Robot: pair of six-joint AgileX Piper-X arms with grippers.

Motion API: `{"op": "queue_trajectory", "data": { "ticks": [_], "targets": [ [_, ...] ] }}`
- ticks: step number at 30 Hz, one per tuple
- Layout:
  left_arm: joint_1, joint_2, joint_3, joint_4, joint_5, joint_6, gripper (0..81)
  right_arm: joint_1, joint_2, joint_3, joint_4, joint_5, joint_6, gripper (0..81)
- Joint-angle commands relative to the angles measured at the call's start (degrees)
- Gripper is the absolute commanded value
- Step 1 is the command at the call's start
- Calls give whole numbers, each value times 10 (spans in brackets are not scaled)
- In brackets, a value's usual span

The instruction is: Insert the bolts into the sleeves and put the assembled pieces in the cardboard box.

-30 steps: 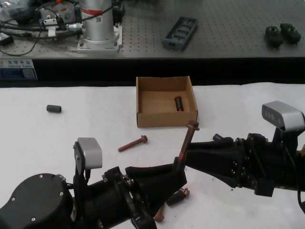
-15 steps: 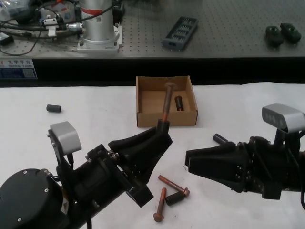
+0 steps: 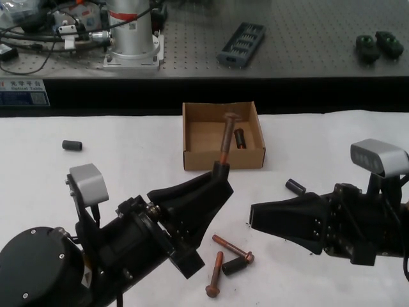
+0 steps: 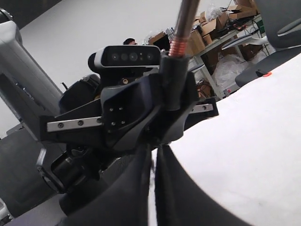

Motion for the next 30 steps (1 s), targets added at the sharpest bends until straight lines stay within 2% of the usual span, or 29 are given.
{"op": "queue_trajectory", "data": {
  "ticks": [1,5,10,18,30],
  "targets": [
    [0,-3,-6,-20,18,-8,94,-4,0,0,19,30,-8,43],
    [0,-3,-7,-20,60,-8,94,-4,0,0,67,69,-31,43],
    [0,-3,-7,-18,108,-8,94,-4,0,-1,106,69,-50,43],
    [0,-3,-7,34,128,-6,94,-29,0,-1,106,69,-47,43],
    [0,-3,-7,84,129,9,94,-29,0,-1,105,56,-39,43]
  ]
}}
